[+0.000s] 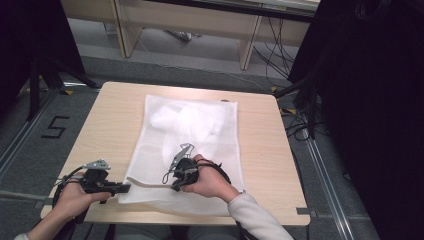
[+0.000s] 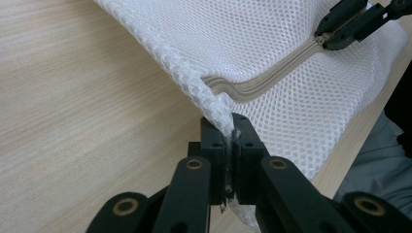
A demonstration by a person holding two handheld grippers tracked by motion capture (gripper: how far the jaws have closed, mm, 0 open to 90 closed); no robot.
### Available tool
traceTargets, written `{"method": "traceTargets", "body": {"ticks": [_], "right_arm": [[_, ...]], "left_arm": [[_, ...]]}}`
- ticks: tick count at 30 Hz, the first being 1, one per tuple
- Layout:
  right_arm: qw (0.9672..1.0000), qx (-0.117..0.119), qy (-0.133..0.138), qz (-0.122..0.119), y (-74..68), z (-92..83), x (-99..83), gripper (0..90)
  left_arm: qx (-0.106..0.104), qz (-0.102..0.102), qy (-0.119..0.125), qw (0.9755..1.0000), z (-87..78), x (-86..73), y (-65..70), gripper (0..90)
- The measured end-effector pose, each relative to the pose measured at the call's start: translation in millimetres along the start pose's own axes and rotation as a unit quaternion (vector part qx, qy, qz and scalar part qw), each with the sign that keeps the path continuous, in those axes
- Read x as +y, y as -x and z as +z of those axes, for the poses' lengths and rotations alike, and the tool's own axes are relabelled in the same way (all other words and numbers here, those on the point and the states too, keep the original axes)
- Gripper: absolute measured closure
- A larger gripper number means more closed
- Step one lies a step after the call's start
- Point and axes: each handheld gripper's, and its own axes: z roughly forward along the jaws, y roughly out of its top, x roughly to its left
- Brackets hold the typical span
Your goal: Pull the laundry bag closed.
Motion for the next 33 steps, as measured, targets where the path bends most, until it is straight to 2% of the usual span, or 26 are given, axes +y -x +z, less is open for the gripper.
{"method": "traceTargets", "body": {"ticks": [6, 9, 11, 16, 18, 21, 23, 24, 25, 28, 29, 31, 33], "right_arm": [[1.0, 0.0, 0.002, 0.003, 1.5, -4.0, -2.2, 82.7], [1.0, 0.0, 0.003, 0.001, 2.6, -5.2, -3.4, 82.6], [0.9999, -0.004, -0.004, 0.011, 2.0, -7.3, -4.4, 82.6], [1.0, 0.001, 0.003, 0.002, 3.9, -7.6, -5.4, 82.7], [0.9999, -0.003, -0.004, 0.014, 2.5, -8.4, -5.5, 82.7], [0.9998, -0.006, -0.008, 0.018, 2.4, -9.7, -5.9, 82.6], [0.9999, -0.003, -0.001, 0.013, 3.8, -11.0, -6.4, 82.6], [0.9999, -0.004, -0.003, 0.015, 4.1, -11.8, -6.8, 82.6], [0.9996, -0.005, -0.008, 0.026, 3.2, -12.4, -7.2, 82.6], [0.9999, -0.003, -0.004, 0.015, 5.3, -11.6, -8.1, 82.6], [0.9996, -0.008, -0.011, 0.027, 3.9, -12.7, -8.3, 82.7], [0.9999, -0.002, -0.003, 0.011, 5.7, -12.7, -8.3, 82.6], [0.9997, -0.004, -0.008, 0.023, 5.2, -14.7, -8.8, 82.7]], "left_arm": [[0.001, -0.001, 0.0, 1.0, 0.3, -0.1, 0.1, 85.3], [-0.001, 0.001, -0.012, 0.9999, -0.6, 0.7, -0.6, 85.3], [0.0, 0.004, -0.014, 0.9999, -0.9, 0.7, -0.8, 85.4], [-0.002, 0.004, -0.015, 0.9999, -0.7, 0.7, -1.1, 85.3], [-0.002, 0.003, -0.014, 0.9999, -0.5, 0.6, -0.9, 85.4], [-0.002, 0.003, -0.015, 0.9999, -0.4, 0.5, -1.1, 85.4], [-0.001, 0.005, -0.017, 0.9998, -0.4, 0.7, -1.1, 85.4], [-0.001, 0.004, -0.017, 0.9999, -0.4, 0.7, -1.0, 85.3], [0.002, 0.002, -0.004, 1.0, 1.1, -0.3, -0.4, 85.4], [0.002, 0.003, -0.006, 1.0, 1.0, -0.3, -0.4, 85.4], [0.002, 0.003, -0.006, 1.0, 0.9, -0.2, -0.4, 85.4], [0.002, 0.002, -0.007, 1.0, 1.1, -0.3, -0.4, 85.4], [0.003, 0.003, -0.008, 1.0, 1.0, -0.2, -0.4, 85.4]]}}
